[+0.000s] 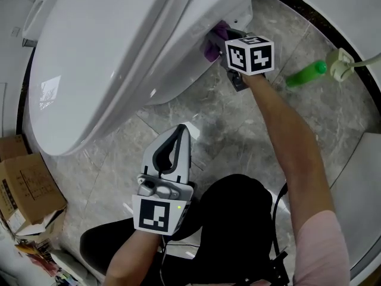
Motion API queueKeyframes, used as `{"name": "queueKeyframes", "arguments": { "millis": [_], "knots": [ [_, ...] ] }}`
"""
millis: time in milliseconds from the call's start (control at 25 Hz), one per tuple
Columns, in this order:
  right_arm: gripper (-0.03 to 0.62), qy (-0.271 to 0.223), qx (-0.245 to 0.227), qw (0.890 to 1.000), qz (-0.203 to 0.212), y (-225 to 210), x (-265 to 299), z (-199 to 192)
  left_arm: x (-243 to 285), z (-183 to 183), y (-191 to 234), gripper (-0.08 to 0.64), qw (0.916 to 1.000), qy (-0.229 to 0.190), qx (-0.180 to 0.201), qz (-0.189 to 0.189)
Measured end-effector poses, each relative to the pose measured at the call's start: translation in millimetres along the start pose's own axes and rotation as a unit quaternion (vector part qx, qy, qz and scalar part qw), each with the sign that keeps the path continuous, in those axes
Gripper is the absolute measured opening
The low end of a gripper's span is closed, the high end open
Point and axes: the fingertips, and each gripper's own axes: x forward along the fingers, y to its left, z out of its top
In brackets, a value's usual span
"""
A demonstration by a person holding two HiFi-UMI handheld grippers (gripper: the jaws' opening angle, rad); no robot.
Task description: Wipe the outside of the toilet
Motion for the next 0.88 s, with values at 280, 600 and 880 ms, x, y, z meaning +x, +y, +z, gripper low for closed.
{"name": "queueKeyframes", "arguments": {
  "millis": [280,600,880],
  "knots": [
    [0.092,0.012,0.004,0.999,0.03,36,1,-19,1,-2,0,0.006,1.0,-0.002,0.0,0.0],
    [0.091,0.023,0.001,0.998,0.055,71,1,-34,-2,-1,3,0.006,1.0,-0.003,-0.003,0.002],
    [0.091,0.037,-0.005,0.996,0.085,107,2,-47,-2,6,8,0.006,0.9996,-0.027,0.008,0.007]
  ]
}}
